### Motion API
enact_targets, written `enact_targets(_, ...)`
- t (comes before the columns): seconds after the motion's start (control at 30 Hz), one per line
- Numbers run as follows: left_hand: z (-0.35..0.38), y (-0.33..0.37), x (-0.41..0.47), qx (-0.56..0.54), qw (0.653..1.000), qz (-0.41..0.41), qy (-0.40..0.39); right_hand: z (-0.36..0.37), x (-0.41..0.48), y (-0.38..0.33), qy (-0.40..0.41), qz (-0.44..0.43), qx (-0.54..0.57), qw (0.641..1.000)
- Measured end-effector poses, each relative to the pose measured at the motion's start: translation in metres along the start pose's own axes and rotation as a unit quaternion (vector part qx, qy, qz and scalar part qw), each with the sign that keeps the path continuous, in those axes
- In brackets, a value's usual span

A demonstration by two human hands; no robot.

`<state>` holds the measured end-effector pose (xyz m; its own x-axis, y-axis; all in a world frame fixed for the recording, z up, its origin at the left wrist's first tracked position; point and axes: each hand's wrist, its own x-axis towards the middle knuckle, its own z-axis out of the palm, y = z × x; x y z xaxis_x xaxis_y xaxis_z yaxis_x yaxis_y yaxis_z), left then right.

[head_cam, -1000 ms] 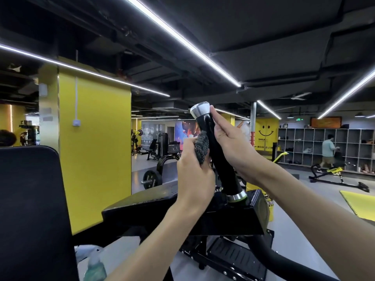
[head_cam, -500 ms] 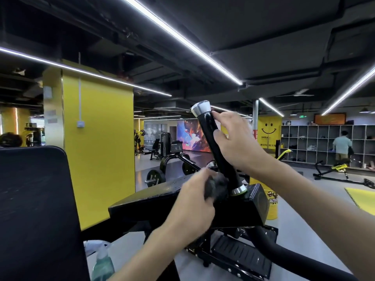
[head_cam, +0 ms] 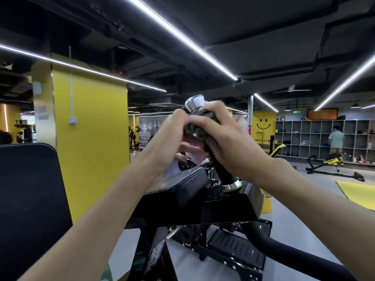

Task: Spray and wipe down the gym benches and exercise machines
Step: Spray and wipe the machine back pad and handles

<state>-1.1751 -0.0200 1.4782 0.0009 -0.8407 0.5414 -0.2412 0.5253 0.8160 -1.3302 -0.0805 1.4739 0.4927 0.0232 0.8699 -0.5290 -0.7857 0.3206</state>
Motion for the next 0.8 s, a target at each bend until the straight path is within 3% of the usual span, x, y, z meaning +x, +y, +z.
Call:
enact_targets(0.07, -0.003, 0.0, 0.014, 0.121, 0.981, 0.074, 0.136, -0.002, 0.007, 0.008, 0.022, 0.056, 0.016, 0.998)
enact_targets(0.1, -0.004, 0.002, 0.023, 0.121, 0.976, 0.098, 0.154, -0.002, 0.012, 0.011, 0.019, 0.073, 0.013, 0.997)
enact_targets(0.2, -0.002, 0.008, 0.055, 0.063, 0.99, 0.086, 0.093, 0.005, 0.02, 0.015, -0.012, 0.056, -0.033, 0.998)
enact_targets(0.3, 0.011, 0.014, 0.067, -0.022, 0.994, 0.056, 0.095, 0.007, 0.015, 0.013, -0.039, 0.046, -0.063, 0.996)
enact_targets(0.47, 0.014, 0.01, 0.068, -0.011, 0.992, 0.073, 0.102, -0.009, -0.042, 0.017, -0.131, 0.009, -0.038, 0.991)
enact_targets(0.63, 0.016, 0.01, 0.068, 0.018, 0.991, 0.072, 0.115, -0.008, 0.002, 0.016, -0.02, 0.084, 0.028, 0.996)
enact_targets(0.8, 0.009, 0.007, 0.069, 0.001, 0.992, 0.063, 0.111, 0.006, 0.009, 0.013, -0.051, 0.067, -0.031, 0.996)
